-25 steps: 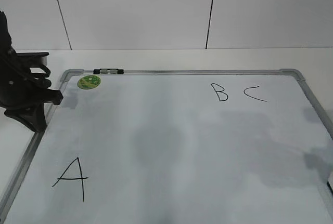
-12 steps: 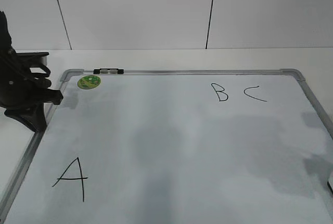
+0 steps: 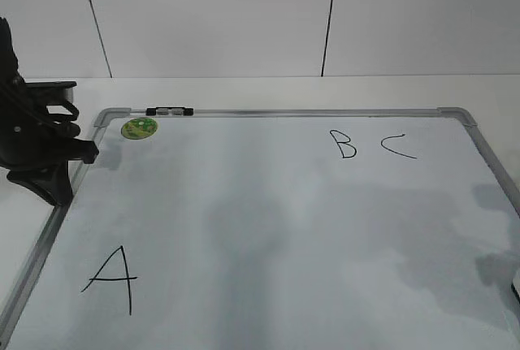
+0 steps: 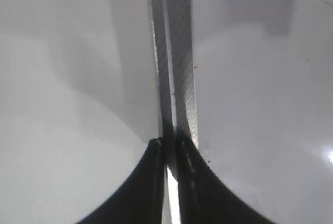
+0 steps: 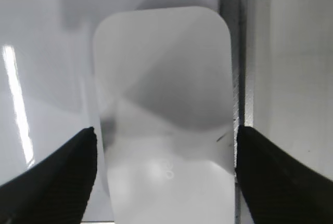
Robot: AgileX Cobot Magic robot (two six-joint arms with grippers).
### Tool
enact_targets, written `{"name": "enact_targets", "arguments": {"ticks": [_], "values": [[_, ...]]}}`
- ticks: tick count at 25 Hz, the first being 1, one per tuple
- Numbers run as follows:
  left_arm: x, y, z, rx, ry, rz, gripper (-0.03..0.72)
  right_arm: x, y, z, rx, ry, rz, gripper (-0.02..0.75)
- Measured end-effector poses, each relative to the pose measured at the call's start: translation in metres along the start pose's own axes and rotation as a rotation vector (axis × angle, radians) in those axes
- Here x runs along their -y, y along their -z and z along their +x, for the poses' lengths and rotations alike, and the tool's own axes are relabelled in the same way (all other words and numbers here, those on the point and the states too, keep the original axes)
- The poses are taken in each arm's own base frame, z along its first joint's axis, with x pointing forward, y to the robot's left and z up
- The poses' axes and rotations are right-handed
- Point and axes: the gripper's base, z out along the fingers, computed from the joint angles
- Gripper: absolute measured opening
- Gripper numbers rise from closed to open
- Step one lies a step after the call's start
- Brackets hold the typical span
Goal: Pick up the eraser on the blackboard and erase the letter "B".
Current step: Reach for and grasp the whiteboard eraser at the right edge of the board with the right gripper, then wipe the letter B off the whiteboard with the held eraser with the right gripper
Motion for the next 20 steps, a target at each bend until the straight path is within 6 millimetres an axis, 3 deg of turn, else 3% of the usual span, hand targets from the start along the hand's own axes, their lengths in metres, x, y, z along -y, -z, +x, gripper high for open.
{"name": "enact_targets", "arguments": {"ticks": [20], "values": [[0.0, 0.0, 0.0, 0.0, 0.0, 0.0, 0.022, 0.0003, -0.0096, -0.0002, -0.067, -0.002, 0.0, 0.597]]}}
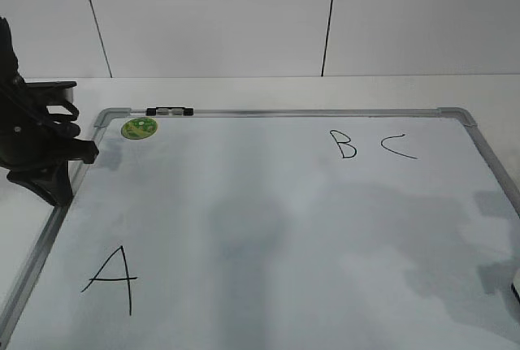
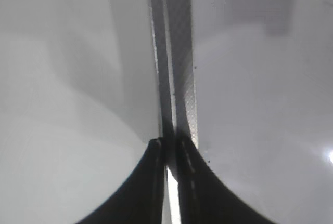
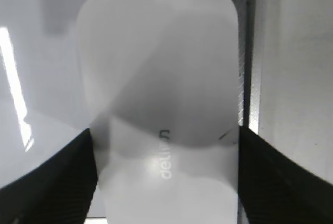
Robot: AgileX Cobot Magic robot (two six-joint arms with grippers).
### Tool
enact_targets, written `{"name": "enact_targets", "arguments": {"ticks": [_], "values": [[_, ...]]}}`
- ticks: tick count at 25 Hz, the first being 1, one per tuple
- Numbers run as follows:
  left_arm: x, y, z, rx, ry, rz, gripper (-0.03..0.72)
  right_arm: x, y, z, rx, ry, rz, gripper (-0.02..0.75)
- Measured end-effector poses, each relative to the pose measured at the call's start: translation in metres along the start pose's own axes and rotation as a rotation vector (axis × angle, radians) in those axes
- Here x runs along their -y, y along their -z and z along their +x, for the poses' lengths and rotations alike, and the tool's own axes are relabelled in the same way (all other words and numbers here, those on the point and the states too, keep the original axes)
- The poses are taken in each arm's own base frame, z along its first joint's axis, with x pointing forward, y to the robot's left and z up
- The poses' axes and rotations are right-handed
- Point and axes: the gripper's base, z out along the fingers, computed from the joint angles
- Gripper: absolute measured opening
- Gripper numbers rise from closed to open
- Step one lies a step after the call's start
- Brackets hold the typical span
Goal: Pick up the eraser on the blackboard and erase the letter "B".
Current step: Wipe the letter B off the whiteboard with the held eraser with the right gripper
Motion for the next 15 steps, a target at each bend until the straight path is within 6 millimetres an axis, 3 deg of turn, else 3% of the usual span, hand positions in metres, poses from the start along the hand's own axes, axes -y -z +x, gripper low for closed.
{"name": "enact_targets", "arguments": {"ticks": [15], "values": [[0.0, 0.0, 0.0, 0.002, 0.0, 0.0, 0.022, 0.0, -0.013, -0.002, -0.069, -0.001, 0.001, 0.594]]}}
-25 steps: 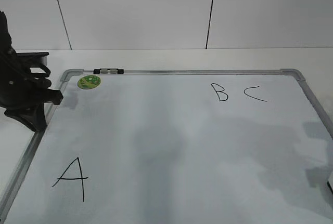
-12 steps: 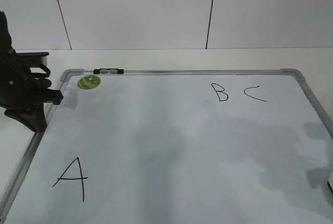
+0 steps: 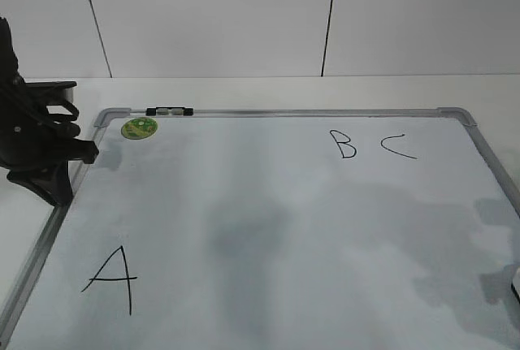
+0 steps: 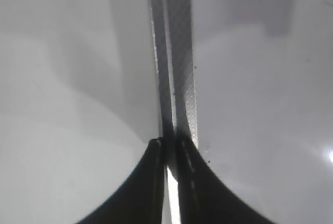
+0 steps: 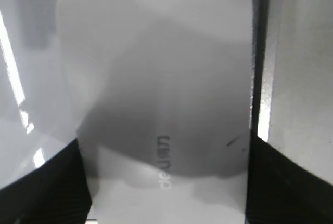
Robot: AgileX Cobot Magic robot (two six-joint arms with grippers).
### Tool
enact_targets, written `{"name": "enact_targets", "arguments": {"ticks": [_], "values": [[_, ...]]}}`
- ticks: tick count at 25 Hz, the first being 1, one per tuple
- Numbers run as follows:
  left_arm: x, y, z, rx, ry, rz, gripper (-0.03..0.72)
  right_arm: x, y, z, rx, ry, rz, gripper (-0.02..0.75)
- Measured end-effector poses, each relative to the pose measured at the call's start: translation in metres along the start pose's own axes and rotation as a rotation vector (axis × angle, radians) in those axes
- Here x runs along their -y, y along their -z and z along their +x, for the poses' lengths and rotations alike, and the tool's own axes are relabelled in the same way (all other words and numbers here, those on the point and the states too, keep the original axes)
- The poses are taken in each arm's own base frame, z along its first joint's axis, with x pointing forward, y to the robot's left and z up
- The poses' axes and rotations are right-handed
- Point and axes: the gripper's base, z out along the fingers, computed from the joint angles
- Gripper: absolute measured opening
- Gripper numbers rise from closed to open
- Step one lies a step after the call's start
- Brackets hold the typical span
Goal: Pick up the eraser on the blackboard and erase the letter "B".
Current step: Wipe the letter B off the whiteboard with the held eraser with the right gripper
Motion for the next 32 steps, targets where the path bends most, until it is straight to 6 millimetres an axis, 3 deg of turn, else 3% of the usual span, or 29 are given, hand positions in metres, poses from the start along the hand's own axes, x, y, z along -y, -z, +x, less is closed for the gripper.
{"name": "enact_targets", "arguments": {"ticks": [19, 32], "values": [[0.0, 0.0, 0.0, 0.0, 0.0, 0.0, 0.022, 0.0, 0.003, -0.001, -0.026, 0.006, 0.0, 0.549], [0.0, 0.0, 0.0, 0.0, 0.0, 0.0, 0.022, -0.003, 0.04, -0.029, 0.007, 0.005, -0.014, 0.547]]}}
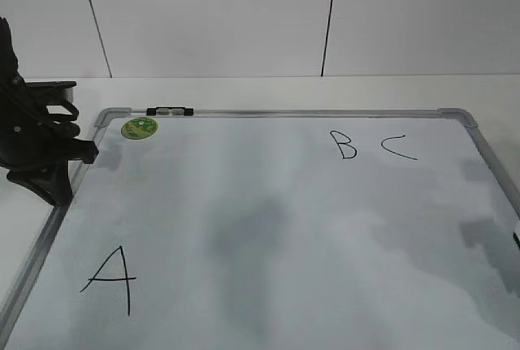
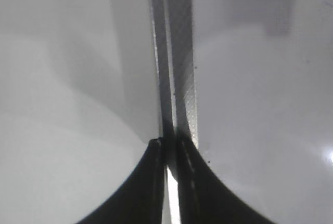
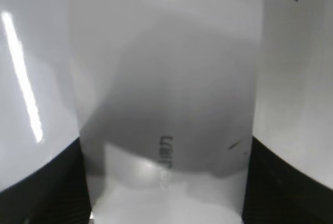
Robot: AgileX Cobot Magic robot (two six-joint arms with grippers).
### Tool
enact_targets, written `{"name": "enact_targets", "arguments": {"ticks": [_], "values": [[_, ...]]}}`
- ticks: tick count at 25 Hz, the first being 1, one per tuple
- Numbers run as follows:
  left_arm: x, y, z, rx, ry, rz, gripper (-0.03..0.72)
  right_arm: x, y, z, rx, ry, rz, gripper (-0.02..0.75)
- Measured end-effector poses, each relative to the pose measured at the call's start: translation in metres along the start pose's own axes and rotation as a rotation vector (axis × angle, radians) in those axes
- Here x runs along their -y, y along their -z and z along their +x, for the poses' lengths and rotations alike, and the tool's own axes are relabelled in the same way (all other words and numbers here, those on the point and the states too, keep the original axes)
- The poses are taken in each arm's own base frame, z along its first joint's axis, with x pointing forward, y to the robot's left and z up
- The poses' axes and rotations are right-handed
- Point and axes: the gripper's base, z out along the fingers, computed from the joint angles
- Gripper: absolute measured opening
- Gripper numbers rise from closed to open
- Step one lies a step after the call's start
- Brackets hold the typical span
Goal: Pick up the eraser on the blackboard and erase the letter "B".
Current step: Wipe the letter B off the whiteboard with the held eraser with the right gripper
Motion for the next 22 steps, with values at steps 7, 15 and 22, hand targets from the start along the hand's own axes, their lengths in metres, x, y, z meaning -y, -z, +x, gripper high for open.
{"name": "enact_targets", "arguments": {"ticks": [7, 15, 22], "values": [[0.0, 0.0, 0.0, 0.0, 0.0, 0.0, 0.023, -0.01, 0.043, -0.037, 0.097, -0.039, -0.093, 0.547], [0.0, 0.0, 0.0, -0.002, 0.0, 0.0, 0.024, -0.043, 0.057, -0.092, 0.107, 0.06, -0.112, 0.547], [0.0, 0.001, 0.0, -0.003, 0.0, 0.0, 0.025, -0.095, 0.037, -0.144, 0.04, 0.17, -0.115, 0.547]]}}
